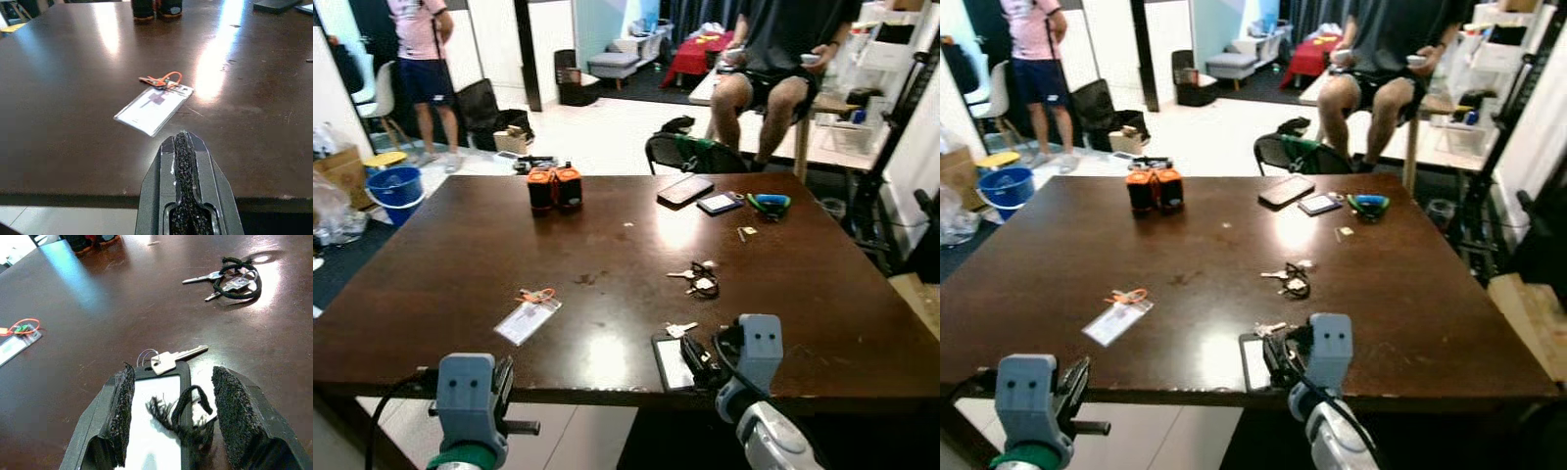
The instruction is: Hang keys on a hook
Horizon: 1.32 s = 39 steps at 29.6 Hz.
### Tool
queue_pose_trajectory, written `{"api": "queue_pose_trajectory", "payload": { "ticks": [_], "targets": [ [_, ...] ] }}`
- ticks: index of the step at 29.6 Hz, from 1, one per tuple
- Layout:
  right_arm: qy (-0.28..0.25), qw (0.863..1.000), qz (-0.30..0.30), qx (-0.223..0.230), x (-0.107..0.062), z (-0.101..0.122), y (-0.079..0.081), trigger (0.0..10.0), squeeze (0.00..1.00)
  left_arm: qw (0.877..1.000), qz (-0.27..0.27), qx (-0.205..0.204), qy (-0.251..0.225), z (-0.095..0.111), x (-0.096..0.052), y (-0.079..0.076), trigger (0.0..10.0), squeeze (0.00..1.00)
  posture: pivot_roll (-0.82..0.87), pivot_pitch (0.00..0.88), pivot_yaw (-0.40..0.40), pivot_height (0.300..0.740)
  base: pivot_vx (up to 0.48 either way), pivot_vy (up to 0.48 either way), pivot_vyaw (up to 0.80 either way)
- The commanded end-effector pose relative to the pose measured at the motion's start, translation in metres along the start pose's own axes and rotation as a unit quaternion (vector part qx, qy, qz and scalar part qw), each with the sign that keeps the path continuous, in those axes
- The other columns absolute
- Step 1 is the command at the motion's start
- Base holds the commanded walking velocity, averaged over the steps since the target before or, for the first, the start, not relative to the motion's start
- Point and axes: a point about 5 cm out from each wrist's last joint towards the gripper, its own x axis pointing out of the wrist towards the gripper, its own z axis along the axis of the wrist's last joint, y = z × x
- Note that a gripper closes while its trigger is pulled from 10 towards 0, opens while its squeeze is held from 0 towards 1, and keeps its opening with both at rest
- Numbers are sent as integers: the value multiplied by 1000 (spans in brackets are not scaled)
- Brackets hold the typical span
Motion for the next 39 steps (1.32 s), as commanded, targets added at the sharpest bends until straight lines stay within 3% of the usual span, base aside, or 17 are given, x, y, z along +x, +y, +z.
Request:
{"api": "queue_pose_trajectory", "payload": {
  "ticks": [1,12,23,30,35,39],
  "targets": [
    [9,1000,-2,4,0,-3,0,10000,0,1000,5,8,12,-4,-2,3,10000,0,-132,5,116,740,0,0,0],
    [12,1000,-2,12,0,-4,0,10000,0,1000,6,7,10,-3,-1,4,10000,0,-131,5,119,740,0,0,-800],
    [9,1000,2,7,1,-4,2,10000,0,1000,9,16,7,-2,0,5,10000,0,-129,5,120,740,0,0,0],
    [9,1000,4,8,1,-4,3,10000,0,1000,8,15,6,-1,0,5,10000,0,-126,4,122,740,0,-323,0],
    [16,999,22,-45,1,-5,9,10000,0,1000,6,15,6,-1,0,5,10000,0,-124,2,123,740,0,-326,0],
    [21,998,27,-45,1,-7,10,10000,0,1000,5,16,6,-1,1,4,10000,0,-124,2,123,740,0,-322,481]
  ]
}}
